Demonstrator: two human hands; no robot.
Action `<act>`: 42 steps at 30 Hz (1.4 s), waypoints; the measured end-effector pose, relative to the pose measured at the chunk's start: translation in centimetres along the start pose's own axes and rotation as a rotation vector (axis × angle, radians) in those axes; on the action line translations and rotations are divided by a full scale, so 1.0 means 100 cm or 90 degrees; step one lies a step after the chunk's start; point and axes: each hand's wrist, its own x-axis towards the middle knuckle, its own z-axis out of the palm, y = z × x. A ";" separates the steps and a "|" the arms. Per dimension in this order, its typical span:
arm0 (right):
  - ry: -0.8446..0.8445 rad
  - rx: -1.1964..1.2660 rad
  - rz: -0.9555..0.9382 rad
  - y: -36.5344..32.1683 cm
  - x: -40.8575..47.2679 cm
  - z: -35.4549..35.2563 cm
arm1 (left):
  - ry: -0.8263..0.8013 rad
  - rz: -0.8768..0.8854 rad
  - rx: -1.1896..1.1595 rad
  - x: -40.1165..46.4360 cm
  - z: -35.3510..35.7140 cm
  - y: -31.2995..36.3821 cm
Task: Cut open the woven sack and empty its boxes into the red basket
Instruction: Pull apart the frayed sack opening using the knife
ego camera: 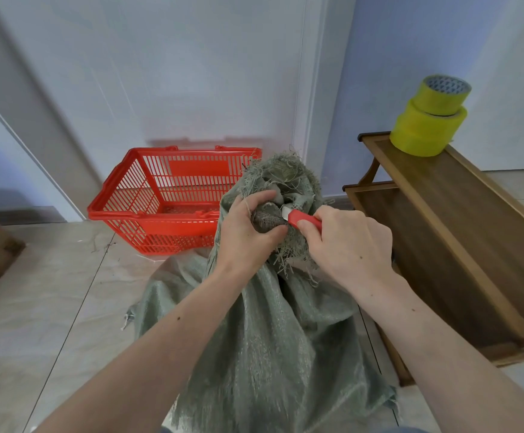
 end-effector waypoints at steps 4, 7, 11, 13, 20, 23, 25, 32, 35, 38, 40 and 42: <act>-0.007 -0.013 0.001 -0.001 0.000 0.001 | -0.031 -0.047 -0.062 0.004 -0.001 -0.003; -0.024 -0.002 0.011 0.000 0.000 0.002 | -0.049 -0.060 -0.086 0.006 -0.003 -0.006; -0.136 0.084 0.044 0.003 0.007 0.001 | -0.044 -0.038 -0.081 0.004 -0.004 -0.013; -0.174 0.091 0.046 0.004 0.009 -0.001 | -0.031 -0.007 -0.040 0.001 -0.004 -0.016; -0.228 0.114 0.064 0.003 0.011 -0.002 | -0.022 0.036 -0.001 -0.001 -0.002 -0.016; -0.161 0.079 0.051 0.001 0.009 0.002 | -0.030 0.031 -0.001 0.000 -0.001 -0.018; -0.092 0.058 0.040 0.000 0.008 0.003 | -0.034 0.012 -0.027 0.001 -0.001 -0.017; -0.003 0.087 -0.028 0.001 0.003 0.001 | -0.184 -0.182 -0.285 0.015 -0.012 -0.014; -0.001 0.111 -0.029 0.003 0.003 -0.001 | -0.243 -0.188 -0.301 0.017 -0.014 -0.012; 0.016 0.127 -0.012 0.008 0.001 -0.003 | -0.253 -0.134 -0.206 0.020 -0.017 -0.012; 0.028 0.140 0.001 0.010 -0.002 -0.002 | -0.255 -0.130 -0.143 0.022 -0.020 -0.010; 0.031 0.147 0.005 0.011 -0.002 -0.001 | -0.252 -0.132 -0.080 0.023 -0.022 -0.011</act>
